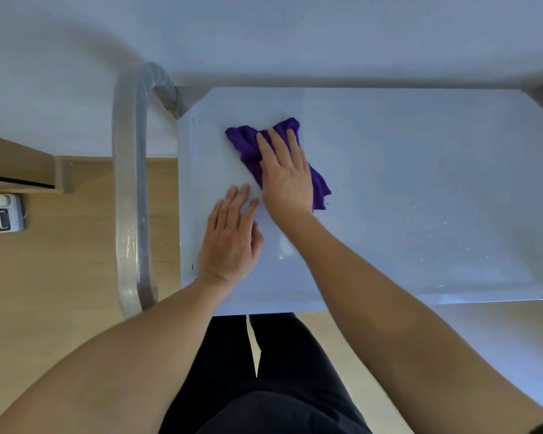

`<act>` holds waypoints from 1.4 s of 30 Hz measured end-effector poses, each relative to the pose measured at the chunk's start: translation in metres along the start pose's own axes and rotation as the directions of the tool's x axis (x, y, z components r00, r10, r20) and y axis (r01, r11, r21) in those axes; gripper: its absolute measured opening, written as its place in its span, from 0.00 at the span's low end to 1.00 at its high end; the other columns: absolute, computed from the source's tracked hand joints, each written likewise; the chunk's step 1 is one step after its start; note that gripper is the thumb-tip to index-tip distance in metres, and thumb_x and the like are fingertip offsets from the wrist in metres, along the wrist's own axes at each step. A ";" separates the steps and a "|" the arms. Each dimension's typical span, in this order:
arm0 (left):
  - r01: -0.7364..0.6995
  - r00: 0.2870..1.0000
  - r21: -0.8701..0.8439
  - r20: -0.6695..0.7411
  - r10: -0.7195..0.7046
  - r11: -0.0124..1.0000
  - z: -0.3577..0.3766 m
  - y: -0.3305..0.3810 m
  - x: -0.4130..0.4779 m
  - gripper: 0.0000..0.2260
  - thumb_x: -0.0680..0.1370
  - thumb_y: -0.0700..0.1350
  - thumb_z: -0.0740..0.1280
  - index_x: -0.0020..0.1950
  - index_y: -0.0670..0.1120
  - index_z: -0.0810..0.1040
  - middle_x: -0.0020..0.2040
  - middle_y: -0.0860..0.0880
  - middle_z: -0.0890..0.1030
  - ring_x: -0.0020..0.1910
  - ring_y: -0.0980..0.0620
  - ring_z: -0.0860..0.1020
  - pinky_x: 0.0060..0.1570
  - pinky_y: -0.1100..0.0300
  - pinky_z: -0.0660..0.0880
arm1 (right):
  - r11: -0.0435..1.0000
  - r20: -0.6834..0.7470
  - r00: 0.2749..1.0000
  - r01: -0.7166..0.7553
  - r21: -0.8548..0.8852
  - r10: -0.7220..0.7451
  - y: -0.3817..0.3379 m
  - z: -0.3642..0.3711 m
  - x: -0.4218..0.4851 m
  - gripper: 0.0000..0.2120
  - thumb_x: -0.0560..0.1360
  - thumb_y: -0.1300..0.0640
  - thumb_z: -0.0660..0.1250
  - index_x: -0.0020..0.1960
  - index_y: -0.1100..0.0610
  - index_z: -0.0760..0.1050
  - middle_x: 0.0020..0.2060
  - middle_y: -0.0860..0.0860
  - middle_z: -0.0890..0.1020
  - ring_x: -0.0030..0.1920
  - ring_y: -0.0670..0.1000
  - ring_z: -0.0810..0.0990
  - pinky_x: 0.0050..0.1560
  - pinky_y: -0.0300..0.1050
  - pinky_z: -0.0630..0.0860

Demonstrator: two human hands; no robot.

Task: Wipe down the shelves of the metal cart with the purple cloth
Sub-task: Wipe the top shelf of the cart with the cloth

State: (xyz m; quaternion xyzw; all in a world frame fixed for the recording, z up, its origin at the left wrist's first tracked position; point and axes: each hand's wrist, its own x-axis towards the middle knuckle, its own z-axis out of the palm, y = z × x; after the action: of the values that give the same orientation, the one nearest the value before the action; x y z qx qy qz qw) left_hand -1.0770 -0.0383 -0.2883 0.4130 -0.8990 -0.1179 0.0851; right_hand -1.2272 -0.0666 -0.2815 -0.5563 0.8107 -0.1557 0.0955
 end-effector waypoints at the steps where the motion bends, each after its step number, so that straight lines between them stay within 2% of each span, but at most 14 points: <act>1: 0.001 1.000 0.000 -0.006 -0.001 1.000 0.000 0.000 0.000 0.19 0.80 0.43 0.60 0.70 0.40 0.72 0.75 0.40 0.67 0.76 0.42 0.62 0.73 0.45 0.62 | 0.999 0.003 0.999 0.041 -0.004 -0.040 0.013 -0.003 0.003 0.23 0.78 0.62 0.62 0.72 0.55 0.68 0.71 0.54 0.71 0.74 0.59 0.62 0.72 0.54 0.63; 3: 0.000 1.000 -0.003 -0.011 0.000 1.000 0.001 0.001 0.002 0.19 0.79 0.42 0.61 0.69 0.40 0.72 0.75 0.41 0.67 0.76 0.42 0.62 0.73 0.45 0.62 | 1.000 -0.057 0.998 0.007 -0.023 -0.009 0.045 -0.010 0.010 0.21 0.78 0.61 0.59 0.70 0.55 0.70 0.69 0.54 0.72 0.73 0.60 0.65 0.72 0.53 0.64; 5: -0.005 1.000 0.002 -0.003 0.005 1.000 0.002 0.000 0.002 0.19 0.79 0.43 0.60 0.70 0.40 0.72 0.75 0.41 0.67 0.76 0.42 0.62 0.73 0.45 0.62 | 0.990 -0.112 0.984 -0.143 -0.013 0.141 0.074 -0.022 0.014 0.22 0.78 0.60 0.55 0.71 0.56 0.69 0.70 0.55 0.71 0.73 0.61 0.64 0.72 0.54 0.63; 8: -0.015 1.000 0.021 0.008 0.015 1.000 0.001 -0.001 0.003 0.19 0.80 0.44 0.59 0.70 0.40 0.71 0.75 0.41 0.66 0.76 0.42 0.61 0.73 0.46 0.61 | 0.900 -0.154 0.886 -0.431 0.073 0.437 0.083 -0.031 0.015 0.23 0.80 0.61 0.52 0.74 0.55 0.63 0.74 0.52 0.65 0.76 0.58 0.56 0.75 0.52 0.56; 10: -0.014 1.000 0.027 0.002 0.014 1.000 0.001 -0.002 0.003 0.19 0.80 0.43 0.58 0.70 0.40 0.71 0.75 0.41 0.66 0.76 0.42 0.61 0.73 0.45 0.61 | 0.839 -0.188 0.818 -0.539 0.078 0.543 0.058 -0.024 0.012 0.25 0.78 0.63 0.54 0.75 0.54 0.62 0.75 0.51 0.64 0.77 0.58 0.55 0.76 0.50 0.53; 12: -0.017 1.000 0.032 -0.014 0.017 0.999 0.003 -0.003 0.003 0.19 0.80 0.43 0.59 0.69 0.40 0.72 0.75 0.41 0.67 0.76 0.41 0.62 0.73 0.45 0.61 | 0.874 -0.192 0.854 -0.483 0.054 0.484 0.020 -0.011 -0.002 0.26 0.75 0.63 0.58 0.74 0.55 0.64 0.73 0.52 0.67 0.75 0.60 0.59 0.75 0.52 0.56; 15: -0.024 0.999 0.053 -0.021 0.025 0.998 0.005 -0.006 0.004 0.20 0.80 0.45 0.60 0.70 0.39 0.71 0.74 0.39 0.68 0.75 0.41 0.64 0.73 0.46 0.62 | 0.963 -0.127 0.954 -0.265 0.051 0.270 -0.021 0.008 -0.038 0.24 0.75 0.60 0.62 0.72 0.54 0.68 0.71 0.52 0.70 0.74 0.60 0.62 0.72 0.55 0.63; 20: -0.014 1.000 0.052 -0.016 0.015 0.999 0.005 -0.003 0.005 0.19 0.80 0.43 0.58 0.70 0.40 0.72 0.75 0.40 0.67 0.75 0.42 0.63 0.73 0.46 0.62 | 0.998 -0.033 0.998 -0.054 0.041 0.055 0.017 0.000 -0.050 0.22 0.78 0.60 0.61 0.71 0.54 0.68 0.71 0.53 0.70 0.74 0.58 0.62 0.71 0.53 0.66; 22: -0.016 1.000 0.039 -0.019 0.017 0.999 0.004 -0.001 0.006 0.19 0.80 0.42 0.58 0.70 0.40 0.72 0.75 0.41 0.66 0.76 0.42 0.62 0.73 0.46 0.61 | 0.997 -0.069 0.995 -0.064 0.037 0.066 0.045 -0.009 -0.048 0.20 0.79 0.61 0.59 0.71 0.55 0.70 0.70 0.54 0.72 0.74 0.59 0.64 0.70 0.53 0.66; 26: -0.039 0.999 0.055 -0.019 0.040 0.998 0.005 0.000 0.006 0.19 0.81 0.42 0.56 0.71 0.40 0.70 0.76 0.40 0.65 0.76 0.41 0.61 0.74 0.46 0.60 | 0.972 -0.160 0.959 -0.226 0.064 0.233 0.086 -0.027 -0.052 0.19 0.81 0.60 0.54 0.70 0.58 0.69 0.69 0.55 0.73 0.73 0.61 0.64 0.71 0.55 0.65; 31: -0.057 0.998 0.071 0.035 0.055 0.996 0.005 -0.001 0.004 0.21 0.82 0.43 0.52 0.73 0.40 0.67 0.77 0.40 0.62 0.77 0.41 0.58 0.74 0.44 0.59 | 0.897 -0.160 0.883 -0.432 0.092 0.441 0.063 -0.023 -0.065 0.20 0.81 0.58 0.52 0.72 0.56 0.67 0.72 0.54 0.69 0.75 0.60 0.59 0.73 0.55 0.63; 34: -0.051 0.999 0.070 0.018 0.049 0.996 0.007 -0.001 0.004 0.20 0.81 0.42 0.53 0.72 0.40 0.68 0.76 0.39 0.64 0.77 0.40 0.60 0.73 0.44 0.60 | 0.906 -0.136 0.896 -0.417 0.077 0.424 0.037 -0.014 -0.083 0.20 0.80 0.59 0.55 0.71 0.55 0.68 0.71 0.53 0.70 0.75 0.60 0.61 0.71 0.56 0.66; 37: -0.056 0.998 0.061 0.012 0.055 0.997 0.009 -0.002 0.004 0.19 0.81 0.42 0.55 0.71 0.39 0.69 0.75 0.38 0.66 0.76 0.39 0.62 0.72 0.43 0.62 | 0.933 -0.086 0.929 -0.358 0.034 0.359 0.020 -0.011 -0.111 0.21 0.80 0.57 0.52 0.71 0.55 0.68 0.70 0.53 0.71 0.75 0.60 0.61 0.70 0.56 0.66; 42: -0.043 0.995 0.059 0.091 0.037 0.997 0.006 0.005 0.007 0.19 0.81 0.41 0.54 0.71 0.37 0.67 0.76 0.36 0.63 0.76 0.35 0.60 0.72 0.39 0.59 | 0.955 -0.036 0.955 -0.294 0.041 0.295 0.020 -0.019 -0.138 0.19 0.80 0.57 0.55 0.71 0.54 0.69 0.71 0.53 0.71 0.75 0.59 0.62 0.69 0.56 0.67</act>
State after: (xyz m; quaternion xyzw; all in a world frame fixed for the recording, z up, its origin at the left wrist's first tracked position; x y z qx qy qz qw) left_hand -1.0868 -0.0392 -0.2921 0.3917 -0.9132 -0.1072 0.0343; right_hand -1.2005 0.0714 -0.2736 -0.4241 0.8834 -0.1657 0.1105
